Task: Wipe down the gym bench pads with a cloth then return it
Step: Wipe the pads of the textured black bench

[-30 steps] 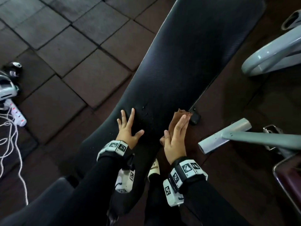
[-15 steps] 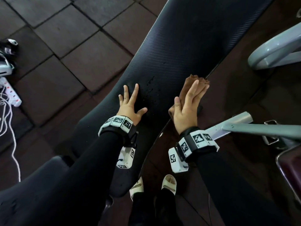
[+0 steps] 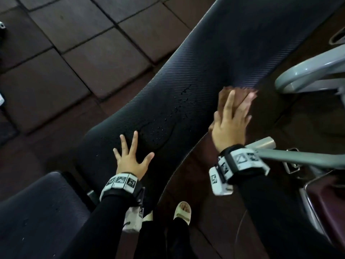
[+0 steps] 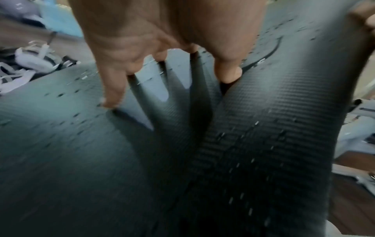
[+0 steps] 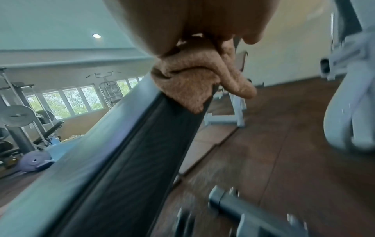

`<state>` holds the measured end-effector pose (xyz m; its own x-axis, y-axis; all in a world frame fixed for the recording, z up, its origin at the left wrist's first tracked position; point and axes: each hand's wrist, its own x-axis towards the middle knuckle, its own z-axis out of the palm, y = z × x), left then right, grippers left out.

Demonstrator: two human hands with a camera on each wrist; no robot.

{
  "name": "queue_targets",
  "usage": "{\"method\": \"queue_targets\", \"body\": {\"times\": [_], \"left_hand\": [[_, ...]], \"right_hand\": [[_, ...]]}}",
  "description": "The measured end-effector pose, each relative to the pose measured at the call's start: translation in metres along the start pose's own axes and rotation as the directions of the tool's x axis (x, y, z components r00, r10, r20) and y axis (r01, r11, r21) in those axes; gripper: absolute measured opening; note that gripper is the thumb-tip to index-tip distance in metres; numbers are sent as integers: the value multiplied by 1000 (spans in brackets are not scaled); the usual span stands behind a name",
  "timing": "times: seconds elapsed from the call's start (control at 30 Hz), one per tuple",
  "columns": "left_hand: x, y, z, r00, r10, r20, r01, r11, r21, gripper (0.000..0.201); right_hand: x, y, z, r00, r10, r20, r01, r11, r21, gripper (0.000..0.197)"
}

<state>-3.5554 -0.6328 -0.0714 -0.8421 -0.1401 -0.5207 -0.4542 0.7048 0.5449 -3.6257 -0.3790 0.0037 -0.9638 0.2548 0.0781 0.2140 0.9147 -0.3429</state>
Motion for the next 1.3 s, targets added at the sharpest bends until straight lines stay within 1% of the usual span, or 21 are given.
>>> {"method": "queue_targets", "body": {"times": [0.07, 0.13, 0.23, 0.33, 0.4, 0.47, 0.57, 0.6, 0.63, 0.7, 0.77, 0.83, 0.9, 0.97, 1.07, 1.13, 1.17, 1.23, 1.3], "left_hand": [[-2, -11, 2, 1000, -8, 16, 9, 999, -53, 89], [1, -12, 2, 999, 4, 32, -1, 997, -71, 91], [2, -11, 0, 999, -13, 45, 17, 996, -84, 91], [1, -10, 0, 999, -8, 33, 11, 997, -78, 91], [1, -10, 0, 999, -11, 43, 15, 996, -88, 91], [0, -10, -1, 999, -14, 49, 18, 996, -88, 91], [0, -10, -1, 999, -6, 39, 9, 997, -75, 90], [0, -11, -1, 999, -1, 32, 4, 998, -67, 90], [0, -11, 0, 1000, 3, 28, -1, 998, -63, 90], [1, -12, 1, 1000, 8, 29, -6, 998, -68, 90], [1, -13, 1, 999, 10, 30, -8, 997, -71, 90], [2, -13, 2, 999, 12, 31, -10, 998, -66, 91], [2, -13, 2, 999, 12, 31, -10, 998, -64, 91], [2, -13, 3, 1000, 14, 26, -12, 998, -58, 91], [1, -14, 4, 1000, 17, 13, -16, 999, -51, 91], [2, -14, 5, 1000, 21, 4, -21, 999, -45, 91], [1, -14, 5, 1000, 19, 2, -19, 999, -45, 91], [2, -14, 7, 1000, 20, -3, -20, 999, -40, 91], [3, -15, 7, 1000, 26, -12, -27, 999, -37, 90]], "right_hand": [[30, 4, -16, 999, -30, -41, 25, 994, -110, 65], [59, 3, -28, 996, -79, -35, 69, 970, -231, 66], [95, -14, -33, 991, -127, 36, 132, 950, -284, 68], [107, -42, -19, 968, -213, 134, 246, 913, -324, 67], [92, -59, 0, 928, -300, 219, 363, 860, -358, 63], [57, -67, 22, 871, -393, 296, 482, 803, -350, 61], [-14, -56, 46, 765, -514, 387, 629, 725, -280, 60], [-34, -48, 50, 745, -538, 394, 654, 708, -268, 59], [-49, -39, 50, 738, -546, 397, 662, 700, -269, 58], [-61, -22, 44, 749, -532, 395, 651, 700, -292, 56], [-49, -7, 30, 781, -500, 374, 614, 723, -317, 59], [-21, 8, 12, 848, -417, 327, 520, 775, -360, 64], [15, 16, -11, 923, -313, 225, 379, 845, -378, 63], [50, 13, -31, 958, -256, 127, 285, 888, -361, 59], [86, -5, -35, 974, -213, 77, 227, 903, -365, 58], [91, -20, -25, 976, -207, 64, 216, 903, -372, 60], [87, -26, -18, 973, -219, 69, 229, 898, -376, 60], [68, -35, -1, 955, -281, 99, 297, 872, -390, 59], [38, -39, 17, 917, -367, 157, 399, 840, -368, 57]]}}
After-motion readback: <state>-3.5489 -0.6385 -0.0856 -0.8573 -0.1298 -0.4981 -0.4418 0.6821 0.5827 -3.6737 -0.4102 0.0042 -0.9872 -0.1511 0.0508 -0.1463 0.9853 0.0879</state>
